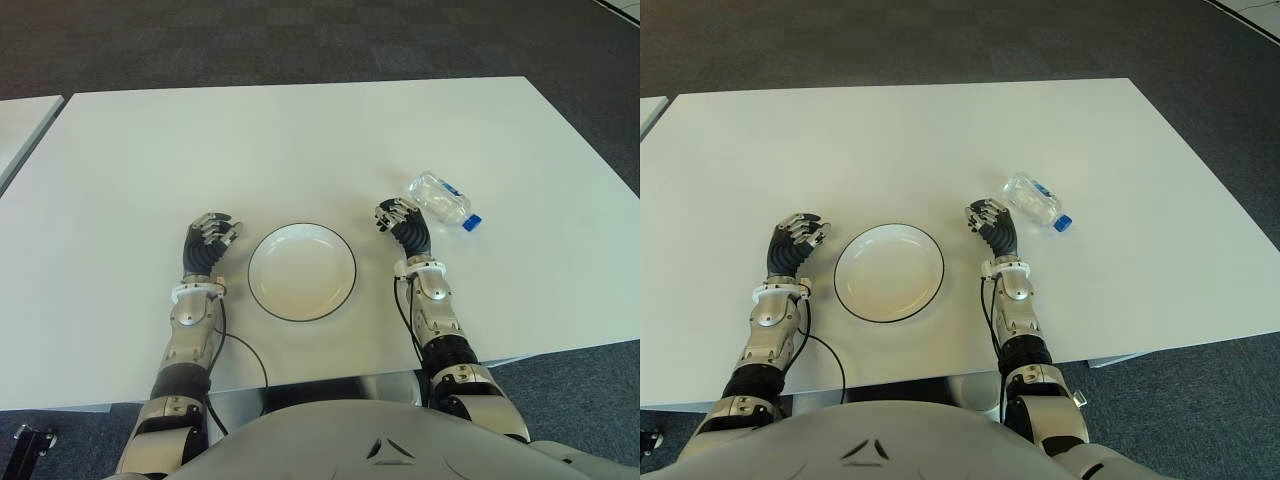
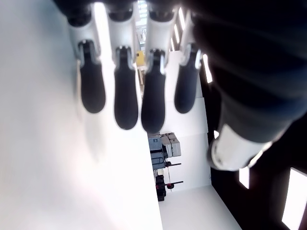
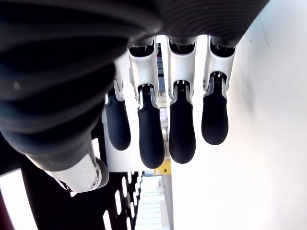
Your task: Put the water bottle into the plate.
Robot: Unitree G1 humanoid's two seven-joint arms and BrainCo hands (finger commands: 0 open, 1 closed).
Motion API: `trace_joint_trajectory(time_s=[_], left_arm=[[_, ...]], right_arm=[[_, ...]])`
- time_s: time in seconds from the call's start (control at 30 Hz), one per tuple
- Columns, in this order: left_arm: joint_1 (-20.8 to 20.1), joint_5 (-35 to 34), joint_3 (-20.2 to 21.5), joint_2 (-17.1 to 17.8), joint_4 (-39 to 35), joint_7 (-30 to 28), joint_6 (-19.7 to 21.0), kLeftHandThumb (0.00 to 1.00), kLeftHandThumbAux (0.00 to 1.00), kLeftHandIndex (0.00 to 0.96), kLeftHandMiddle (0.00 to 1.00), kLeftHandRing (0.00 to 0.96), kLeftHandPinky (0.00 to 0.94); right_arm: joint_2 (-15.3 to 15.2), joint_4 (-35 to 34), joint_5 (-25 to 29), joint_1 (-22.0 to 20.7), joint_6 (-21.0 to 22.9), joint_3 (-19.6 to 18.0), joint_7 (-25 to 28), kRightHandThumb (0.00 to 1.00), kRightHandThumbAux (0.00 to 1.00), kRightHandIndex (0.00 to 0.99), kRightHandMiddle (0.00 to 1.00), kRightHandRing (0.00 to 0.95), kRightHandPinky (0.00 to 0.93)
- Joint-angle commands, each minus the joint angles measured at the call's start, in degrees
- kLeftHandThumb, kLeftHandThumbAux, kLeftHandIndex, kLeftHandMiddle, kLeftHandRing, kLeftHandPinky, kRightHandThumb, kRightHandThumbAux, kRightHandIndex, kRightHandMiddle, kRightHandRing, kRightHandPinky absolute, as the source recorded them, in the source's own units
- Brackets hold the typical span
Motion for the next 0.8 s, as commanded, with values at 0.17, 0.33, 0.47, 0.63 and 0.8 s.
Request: trace_joint_trajectory(time_s=[0.17, 0.33, 0.47, 0.63, 0.8], left_arm=[[0.7, 0.3, 0.0, 0.0, 0.4, 0.3, -0.3, 0.702, 0.715, 0.431, 0.549, 0.538, 0.51], [0.7, 0.4, -0.1, 0.0, 0.4, 0.3, -0.5, 0.702, 0.715, 0.431, 0.549, 0.539, 0.514], [0.7, 0.4, -0.2, 0.1, 0.5, 0.1, -0.7, 0.702, 0.715, 0.431, 0.55, 0.54, 0.512], [0.8, 0.0, -0.3, 0.0, 0.2, -0.2, -0.1, 0.701, 0.715, 0.431, 0.55, 0.537, 0.506], [0.9, -0.4, 0.0, -0.3, 0.2, 0.1, -0.3, 0.702, 0.715, 0.431, 0.55, 0.53, 0.505]], right_arm=[[0.0, -0.1, -0.1, 0.5, 0.5, 0.2, -0.1, 0.706, 0.729, 0.431, 0.571, 0.582, 0.597], [0.0, -0.2, 0.0, 0.6, 0.4, 0.1, 0.0, 0.706, 0.729, 0.431, 0.571, 0.582, 0.594], [0.0, -0.2, -0.4, 0.7, -0.3, 0.2, -0.4, 0.706, 0.729, 0.431, 0.573, 0.582, 0.593], [-0.3, 0.5, -3.1, 0.6, -4.2, 0.6, -3.3, 0.706, 0.728, 0.431, 0.576, 0.582, 0.588], [-0.9, -5.4, -11.5, 2.8, -7.4, 2.7, -11.1, 0.704, 0.73, 0.429, 0.557, 0.566, 0.569]])
